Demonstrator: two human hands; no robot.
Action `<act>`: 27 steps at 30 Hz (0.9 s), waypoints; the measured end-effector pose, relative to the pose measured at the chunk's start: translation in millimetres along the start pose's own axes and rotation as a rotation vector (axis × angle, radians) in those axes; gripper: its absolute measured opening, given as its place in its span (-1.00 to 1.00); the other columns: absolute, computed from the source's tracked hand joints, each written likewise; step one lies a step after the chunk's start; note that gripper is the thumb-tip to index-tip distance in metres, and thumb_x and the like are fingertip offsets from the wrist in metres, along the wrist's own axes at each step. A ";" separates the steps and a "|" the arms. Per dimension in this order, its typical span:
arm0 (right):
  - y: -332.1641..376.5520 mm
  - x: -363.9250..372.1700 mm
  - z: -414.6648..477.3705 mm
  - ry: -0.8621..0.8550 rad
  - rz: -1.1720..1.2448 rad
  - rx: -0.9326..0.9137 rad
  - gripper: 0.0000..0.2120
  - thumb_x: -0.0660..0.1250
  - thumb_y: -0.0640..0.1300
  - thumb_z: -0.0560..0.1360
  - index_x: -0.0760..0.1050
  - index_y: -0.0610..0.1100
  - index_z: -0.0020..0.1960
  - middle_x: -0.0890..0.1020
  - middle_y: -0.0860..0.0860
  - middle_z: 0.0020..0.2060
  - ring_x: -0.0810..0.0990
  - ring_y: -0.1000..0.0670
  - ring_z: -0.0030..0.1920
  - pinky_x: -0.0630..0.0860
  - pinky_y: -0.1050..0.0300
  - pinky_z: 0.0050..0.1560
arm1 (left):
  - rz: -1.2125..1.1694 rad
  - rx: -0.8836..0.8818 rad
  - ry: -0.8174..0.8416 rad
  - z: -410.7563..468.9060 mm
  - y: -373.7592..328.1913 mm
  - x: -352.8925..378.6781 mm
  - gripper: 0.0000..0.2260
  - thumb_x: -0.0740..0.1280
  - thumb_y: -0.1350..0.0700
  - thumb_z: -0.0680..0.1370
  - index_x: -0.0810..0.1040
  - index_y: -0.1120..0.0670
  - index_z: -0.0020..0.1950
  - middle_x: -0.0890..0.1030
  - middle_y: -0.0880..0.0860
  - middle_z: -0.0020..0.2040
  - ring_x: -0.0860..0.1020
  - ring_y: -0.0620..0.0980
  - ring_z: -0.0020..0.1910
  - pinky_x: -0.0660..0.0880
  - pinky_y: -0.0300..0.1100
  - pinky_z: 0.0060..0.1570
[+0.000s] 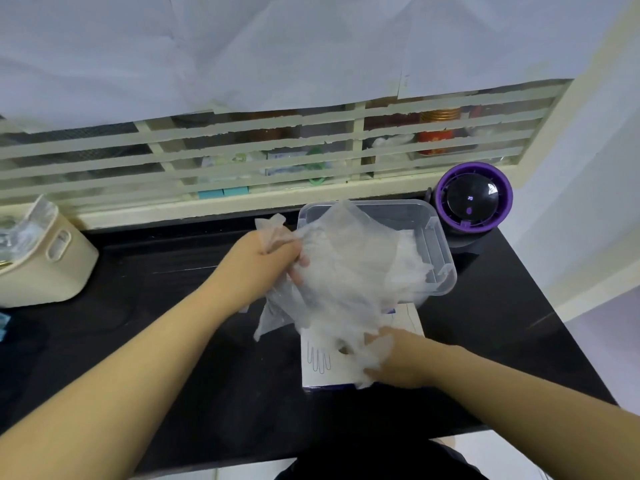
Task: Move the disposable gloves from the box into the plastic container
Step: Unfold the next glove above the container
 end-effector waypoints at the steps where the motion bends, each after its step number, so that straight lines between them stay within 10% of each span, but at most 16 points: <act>1: 6.0 0.2 -4.9 0.035 -0.071 0.017 -0.66 0.21 -0.02 0.58 0.48 -0.24 0.20 0.50 -0.14 0.20 0.47 -0.15 0.15 0.37 0.08 0.19 | 0.003 -0.009 -0.016 1.1 1.0 -0.7 -0.77 0.23 0.12 0.60 0.57 0.15 -0.20 0.65 0.16 -0.27 0.47 -0.04 -0.35 0.41 -0.10 -0.23; 12: 14.8 -65.4 -45.0 0.012 -0.096 -0.034 -0.64 0.37 0.22 0.44 0.54 -0.04 0.03 0.59 0.09 0.04 0.56 0.09 0.04 0.51 0.13 0.11 | -0.059 -0.041 -0.026 6.7 -8.7 -1.1 -0.76 0.24 0.13 0.58 0.58 0.10 -0.25 0.64 0.03 -0.38 0.53 0.05 -0.33 0.45 -0.08 -0.19; 18: -7.1 -142.2 -57.2 -0.480 0.620 -0.010 -0.54 0.39 0.14 0.32 0.48 -0.10 0.11 0.66 0.01 -0.07 0.65 0.06 -0.05 0.59 0.16 0.02 | -0.228 -0.038 0.035 14.0 -16.9 4.1 -0.72 0.20 0.09 0.63 0.64 0.09 -0.18 0.61 0.01 -0.37 0.58 -0.11 -0.32 0.49 -0.06 -0.04; 21: -0.2 -127.9 -42.8 -0.333 1.128 -0.065 -0.36 0.42 0.07 0.31 0.41 -0.12 0.33 0.59 -0.04 0.16 0.57 -0.05 0.17 0.51 0.01 0.22 | -0.498 -0.068 0.082 20.0 -24.5 13.5 -0.75 0.19 0.15 0.64 0.60 0.16 -0.15 0.64 -0.02 -0.31 0.60 -0.08 -0.31 0.50 0.04 0.11; 27: 4.4 -144.5 -38.3 -0.517 1.262 -0.122 -0.90 0.30 -0.18 0.54 0.55 -0.18 -0.11 0.60 -0.01 -0.35 0.59 0.08 -0.30 0.56 0.17 -0.06 | -0.697 -0.143 0.161 34.9 -15.4 20.8 -0.81 0.19 0.23 0.63 0.59 0.21 -0.03 0.64 0.04 -0.17 0.59 -0.03 -0.28 0.58 -0.05 -0.01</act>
Point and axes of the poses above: each hand's wrist, its own z-axis towards the middle knuckle, its own x-axis out of the palm, y = z × x, the point moved 6 cm from there along z, towards the middle knuckle
